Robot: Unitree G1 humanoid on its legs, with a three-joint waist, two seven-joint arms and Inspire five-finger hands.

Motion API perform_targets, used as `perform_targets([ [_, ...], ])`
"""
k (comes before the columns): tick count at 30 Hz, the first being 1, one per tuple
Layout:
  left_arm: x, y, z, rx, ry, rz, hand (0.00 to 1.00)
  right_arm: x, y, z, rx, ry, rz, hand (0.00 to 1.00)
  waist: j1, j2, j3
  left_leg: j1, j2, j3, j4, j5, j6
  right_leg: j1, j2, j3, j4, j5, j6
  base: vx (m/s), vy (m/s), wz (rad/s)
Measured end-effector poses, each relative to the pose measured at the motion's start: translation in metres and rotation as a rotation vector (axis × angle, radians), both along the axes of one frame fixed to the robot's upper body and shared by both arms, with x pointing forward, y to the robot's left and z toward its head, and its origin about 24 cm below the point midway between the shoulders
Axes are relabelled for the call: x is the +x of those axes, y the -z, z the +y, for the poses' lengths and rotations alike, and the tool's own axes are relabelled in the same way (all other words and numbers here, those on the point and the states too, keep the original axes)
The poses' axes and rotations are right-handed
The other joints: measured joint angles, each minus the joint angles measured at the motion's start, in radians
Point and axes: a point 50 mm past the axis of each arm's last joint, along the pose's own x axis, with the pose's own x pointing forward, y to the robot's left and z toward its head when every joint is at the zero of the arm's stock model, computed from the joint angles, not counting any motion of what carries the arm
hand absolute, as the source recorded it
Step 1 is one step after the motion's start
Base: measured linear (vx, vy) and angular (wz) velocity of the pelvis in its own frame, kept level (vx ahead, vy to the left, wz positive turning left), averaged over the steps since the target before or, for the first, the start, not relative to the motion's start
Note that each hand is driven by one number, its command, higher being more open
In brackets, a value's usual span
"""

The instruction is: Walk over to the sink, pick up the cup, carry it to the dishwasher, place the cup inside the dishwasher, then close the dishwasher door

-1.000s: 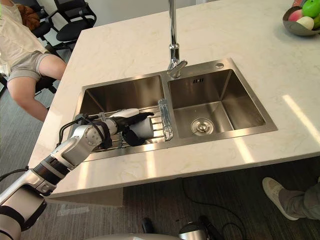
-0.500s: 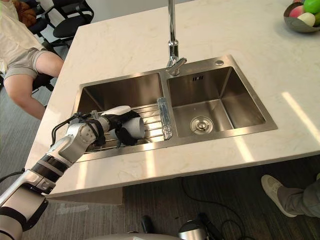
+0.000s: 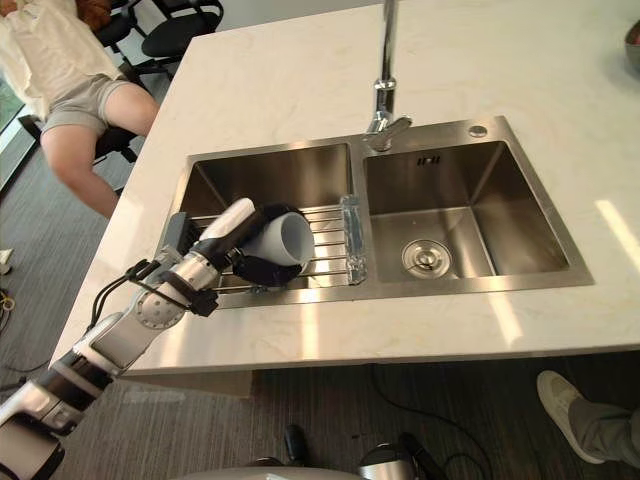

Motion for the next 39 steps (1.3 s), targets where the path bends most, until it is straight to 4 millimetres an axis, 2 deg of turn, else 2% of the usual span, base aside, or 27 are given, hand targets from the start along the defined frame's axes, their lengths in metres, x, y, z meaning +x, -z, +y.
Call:
perform_targets([
  [1, -0.004, -0.013, 0.011, -0.146, -0.052, -0.061, 0.0, -0.003, 0.0, 0.0, 0.001, 0.012, 0.005, 1.0, 0.018, 0.0, 0.0, 0.002, 0.001, -0.01, 0.0, 0.003, -0.001, 0.0, 0.0, -0.009, 0.017, -0.012, -0.001, -0.04, -0.037, 0.23],
  [3, -0.011, -0.029, 0.033, -0.307, -0.125, -0.163, 0.0, -0.006, 0.0, -0.002, -0.012, 0.012, 0.007, 1.0, 0.039, 0.0, 0.0, 0.001, 0.002, -0.031, 0.0, 0.009, -0.003, 0.002, 0.0, -0.026, 0.041, -0.031, -0.003, -0.05, -0.044, 0.32],
  [4, -0.017, -0.037, 0.05, -0.388, -0.172, -0.222, 0.0, -0.007, 0.0, -0.004, -0.031, -0.006, 0.003, 1.0, 0.055, 0.0, 0.0, 0.002, 0.003, -0.045, 0.0, 0.014, -0.004, 0.006, 0.0, -0.04, 0.055, -0.042, -0.005, -0.05, -0.04, 0.3],
  [8, -0.033, -0.044, 0.077, -0.544, -0.221, -0.313, 0.0, -0.009, 0.0, -0.006, -0.044, -0.027, 0.011, 1.0, 0.104, 0.0, -0.001, 0.001, 0.001, -0.073, 0.001, 0.021, -0.005, 0.007, -0.005, -0.061, 0.093, -0.067, -0.004, -0.04, -0.027, 0.24],
  [10, -0.04, -0.042, 0.092, -0.583, -0.275, -0.322, 0.0, -0.01, 0.0, -0.006, -0.046, -0.017, 0.01, 1.0, 0.116, 0.0, -0.001, 0.001, -0.004, -0.091, 0.007, 0.022, -0.005, 0.004, -0.015, -0.075, 0.136, -0.092, -0.003, -0.03, -0.021, 0.29],
  [13, -0.054, -0.027, 0.119, -0.668, -0.391, -0.287, 0.0, -0.01, -0.002, -0.011, -0.061, -0.04, -0.001, 1.0, 0.12, -0.002, -0.001, 0.004, -0.026, -0.111, 0.031, 0.022, -0.005, -0.014, -0.058, -0.092, 0.255, -0.16, 0.002, -0.03, -0.021, 0.28],
  [16, -0.069, 0.003, 0.135, -0.705, -0.517, -0.154, 0.0, -0.014, -0.003, -0.016, -0.085, -0.044, -0.001, 1.0, 0.139, 0.0, 0.0, 0.005, -0.052, -0.15, 0.067, 0.023, -0.007, -0.014, -0.104, -0.127, 0.366, -0.229, 0.002, -0.07, -0.061, 0.47],
  [18, -0.084, 0.029, 0.142, -0.698, -0.588, -0.04, 0.0, -0.02, -0.004, -0.019, -0.095, -0.022, 0.002, 1.0, 0.151, 0.014, 0.003, -0.003, -0.06, -0.189, 0.081, 0.036, -0.014, 0.005, -0.118, -0.179, 0.416, -0.269, -0.016, -0.12, -0.085, 0.71],
  [19, -0.086, 0.035, 0.143, -0.697, -0.603, -0.015, 0.0, -0.022, -0.005, -0.02, -0.098, -0.013, 0.005, 1.0, 0.16, 0.02, 0.006, -0.005, -0.059, -0.197, 0.08, 0.044, -0.017, 0.008, -0.119, -0.188, 0.42, -0.272, -0.019, -0.15, -0.066, 0.56],
  [21, -0.097, 0.048, 0.154, -0.706, -0.649, 0.04, 0.0, -0.026, -0.006, -0.023, -0.105, -0.005, 0.011, 1.0, 0.2, 0.031, 0.009, -0.016, -0.05, -0.195, 0.052, 0.095, -0.039, -0.004, -0.123, -0.211, 0.428, -0.274, -0.034, -0.16, -0.039, 0.3],
  [22, -0.101, 0.048, 0.157, -0.713, -0.659, 0.038, 0.0, -0.026, -0.006, -0.025, -0.11, -0.009, 0.01, 1.0, 0.211, 0.03, 0.007, -0.028, -0.045, -0.184, 0.06, 0.085, -0.034, -0.016, -0.124, -0.21, 0.429, -0.269, -0.041, -0.12, 0.022, 0.05],
  [23, -0.106, 0.045, 0.164, -0.722, -0.675, 0.015, 0.0, -0.023, -0.008, -0.027, -0.122, -0.014, 0.002, 1.0, 0.235, 0.029, -0.002, -0.066, -0.039, -0.131, 0.133, 0.044, -0.001, -0.051, -0.141, -0.205, 0.435, -0.258, -0.042, -0.04, 0.051, -0.06],
  [24, -0.108, 0.043, 0.167, -0.726, -0.685, 0.003, 0.0, -0.022, -0.008, -0.029, -0.129, -0.019, -0.003, 1.0, 0.242, 0.026, -0.012, -0.091, -0.038, -0.107, 0.182, 0.018, 0.018, -0.073, -0.154, -0.203, 0.436, -0.248, -0.038, 0.01, 0.095, -0.04],
  [25, -0.111, 0.039, 0.171, -0.732, -0.696, -0.028, 0.0, -0.019, -0.01, -0.034, -0.145, -0.028, -0.011, 1.0, 0.25, 0.02, -0.026, -0.14, -0.031, -0.053, 0.289, -0.041, 0.039, -0.123, -0.188, -0.197, 0.453, -0.229, -0.023, 0.03, 0.075, 0.09],
  [26, -0.114, 0.033, 0.172, -0.731, -0.68, -0.073, 0.0, -0.015, -0.013, -0.041, -0.172, -0.029, -0.027, 1.0, 0.253, 0.031, -0.034, -0.18, -0.002, 0.001, 0.377, -0.099, 0.048, -0.17, -0.217, -0.204, 0.499, -0.224, -0.019, 0.02, 0.083, 0.2],
  [27, -0.113, 0.03, 0.17, -0.729, -0.663, -0.094, 0.0, -0.012, -0.015, -0.047, -0.191, -0.03, -0.038, 1.0, 0.252, 0.051, -0.043, -0.206, -0.006, 0.028, 0.398, -0.098, 0.048, -0.19, -0.22, -0.206, 0.536, -0.227, -0.024, -0.06, 0.108, 0.56],
  [28, -0.104, 0.027, 0.164, -0.744, -0.609, -0.115, 0.0, -0.006, -0.017, -0.052, -0.209, -0.027, -0.052, 1.0, 0.241, 0.079, -0.047, -0.217, -0.012, 0.048, 0.341, -0.087, 0.042, -0.251, -0.195, -0.21, 0.6, -0.282, -0.061, -0.14, 0.073, 0.83],
  [29, -0.098, 0.027, 0.16, -0.769, -0.577, -0.123, 0.0, 0.001, -0.016, -0.051, -0.211, -0.031, -0.07, 1.0, 0.228, 0.112, -0.067, -0.2, 0.001, -0.02, 0.188, -0.023, 0.024, -0.291, -0.077, -0.228, 0.57, -0.305, -0.127, -0.18, 0.047, 1.23],
  [30, -0.09, 0.024, 0.158, -0.782, -0.554, -0.135, 0.0, 0.007, -0.014, -0.044, -0.196, -0.02, -0.087, 1.0, 0.202, 0.092, -0.072, -0.185, -0.03, -0.061, 0.06, 0.096, -0.014, -0.309, -0.03, -0.242, 0.496, -0.288, -0.176, -0.16, -0.085, 2.34],
  [31, -0.064, 0.016, 0.144, -0.847, -0.462, -0.16, 0.0, 0.015, -0.011, -0.035, -0.188, 0.004, -0.132, 1.0, 0.147, 0.048, -0.042, -0.2, -0.005, 0.148, 0.221, -0.004, 0.143, -0.304, -0.1, -0.332, 0.475, -0.225, -0.198, -0.08, -0.077, 2.2],
  [32, -0.061, 0.015, 0.142, -0.854, -0.446, -0.161, 0.0, 0.019, -0.012, -0.036, -0.198, 0.005, -0.141, 1.0, 0.143, 0.033, -0.03, -0.179, 0.028, 0.235, 0.294, -0.032, 0.144, -0.304, -0.132, -0.343, 0.492, -0.225, -0.198, -0.03, -0.099, 2.18],
  [33, -0.056, 0.015, 0.135, -0.858, -0.422, -0.148, 0.0, 0.02, -0.013, -0.037, -0.214, 0.016, -0.16, 1.0, 0.137, 0.013, -0.017, -0.108, 0.103, 0.381, 0.383, -0.043, 0.124, -0.299, -0.19, -0.371, 0.512, -0.224, -0.198, 0.01, -0.032, 0.93],
  [35, -0.053, 0.009, 0.126, -0.847, -0.39, -0.16, 0.0, 0.019, -0.018, -0.047, -0.265, 0.025, -0.178, 1.0, 0.131, 0.022, -0.022, -0.011, 0.189, 0.457, 0.412, -0.033, 0.096, -0.309, -0.251, -0.41, 0.551, -0.221, -0.192, -0.11, 0.136, 1.05],
  [36, -0.051, -0.004, 0.119, -0.827, -0.364, -0.206, 0.0, 0.02, -0.02, -0.053, -0.289, 0.024, -0.179, 1.0, 0.132, 0.026, -0.021, 0.03, 0.206, 0.459, 0.38, -0.026, 0.062, -0.316, -0.291, -0.438, 0.581, -0.218, -0.187, -0.16, 0.262, 1.02],
  [37, -0.05, -0.011, 0.116, -0.814, -0.348, -0.232, 0.0, 0.02, -0.021, -0.054, -0.299, 0.025, -0.179, 1.0, 0.13, 0.027, -0.021, 0.043, 0.208, 0.459, 0.362, -0.035, 0.042, -0.315, -0.307, -0.456, 0.59, -0.213, -0.18, -0.12, 0.313, 1.05],
  [39, -0.049, -0.041, 0.107, -0.733, -0.279, -0.319, 0.0, 0.023, -0.02, -0.051, -0.297, 0.06, -0.184, 1.0, 0.137, 0.025, -0.017, 0.06, 0.2, 0.436, 0.285, -0.134, -0.098, -0.274, -0.314, -0.52, 0.566, -0.162, -0.145, -0.1, 0.367, 0.99],
])
